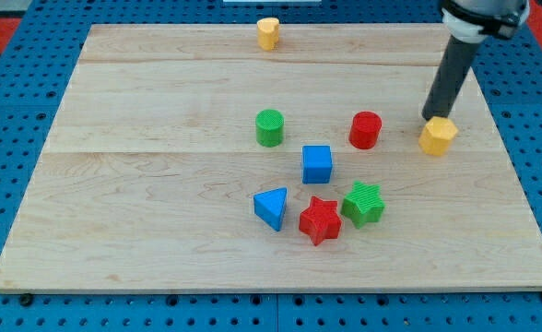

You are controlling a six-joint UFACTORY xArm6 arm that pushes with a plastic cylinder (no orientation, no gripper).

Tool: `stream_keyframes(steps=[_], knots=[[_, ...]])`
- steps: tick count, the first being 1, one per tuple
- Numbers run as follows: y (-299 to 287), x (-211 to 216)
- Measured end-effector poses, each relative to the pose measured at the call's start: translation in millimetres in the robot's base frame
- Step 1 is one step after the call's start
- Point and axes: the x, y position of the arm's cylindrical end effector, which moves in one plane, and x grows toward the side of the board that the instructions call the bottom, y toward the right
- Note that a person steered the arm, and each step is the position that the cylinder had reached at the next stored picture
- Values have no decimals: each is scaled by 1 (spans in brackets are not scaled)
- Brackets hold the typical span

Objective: Push the yellow hexagon into the green star

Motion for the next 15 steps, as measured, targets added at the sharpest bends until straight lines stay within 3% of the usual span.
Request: stream_keyframes(steps=[1, 3, 5, 9, 12, 15], knots=[[1, 32], [59, 41], [44, 69], [20, 26], [-11, 70], [11, 118]])
